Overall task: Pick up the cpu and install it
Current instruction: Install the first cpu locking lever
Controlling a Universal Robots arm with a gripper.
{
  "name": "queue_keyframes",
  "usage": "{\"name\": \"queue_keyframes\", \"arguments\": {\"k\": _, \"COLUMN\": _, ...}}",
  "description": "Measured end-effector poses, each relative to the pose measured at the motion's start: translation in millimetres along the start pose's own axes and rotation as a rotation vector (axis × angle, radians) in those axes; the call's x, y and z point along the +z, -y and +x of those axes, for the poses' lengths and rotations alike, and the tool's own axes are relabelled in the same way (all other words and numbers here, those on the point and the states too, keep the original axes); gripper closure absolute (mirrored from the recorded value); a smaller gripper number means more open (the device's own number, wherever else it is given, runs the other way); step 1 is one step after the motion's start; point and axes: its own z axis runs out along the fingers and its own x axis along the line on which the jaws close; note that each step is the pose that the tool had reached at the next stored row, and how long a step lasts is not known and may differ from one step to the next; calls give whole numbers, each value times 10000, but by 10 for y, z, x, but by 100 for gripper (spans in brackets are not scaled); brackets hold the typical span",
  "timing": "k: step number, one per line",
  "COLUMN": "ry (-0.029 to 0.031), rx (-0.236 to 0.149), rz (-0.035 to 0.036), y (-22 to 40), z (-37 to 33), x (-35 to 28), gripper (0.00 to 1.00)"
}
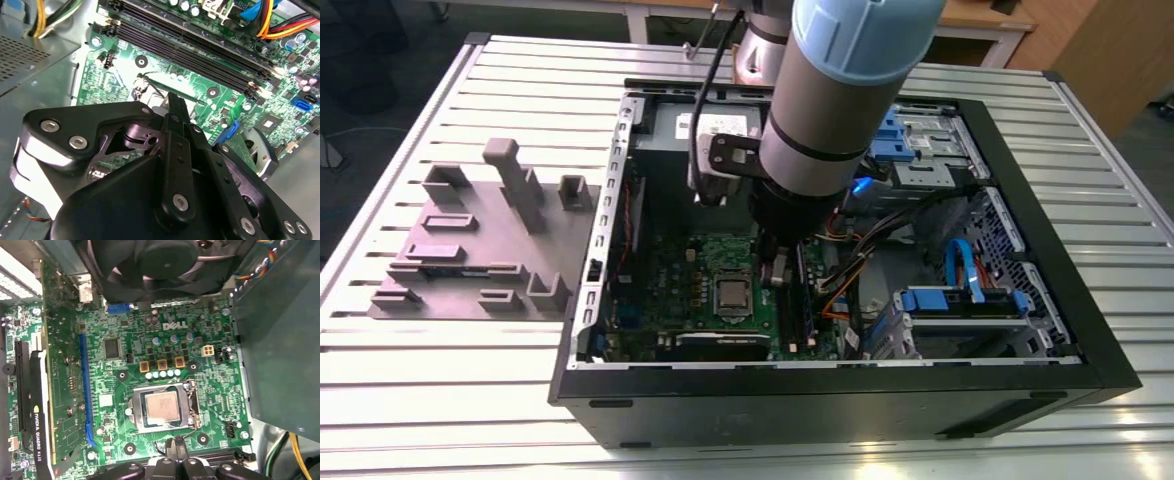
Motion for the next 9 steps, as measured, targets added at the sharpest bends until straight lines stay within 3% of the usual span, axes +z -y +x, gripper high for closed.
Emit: {"name": "queue_keyframes", "arguments": {"k": 9, "ry": -26, "rx": -403, "rz": -11, "y": 12, "z": 95, "x": 81, "gripper": 90}}
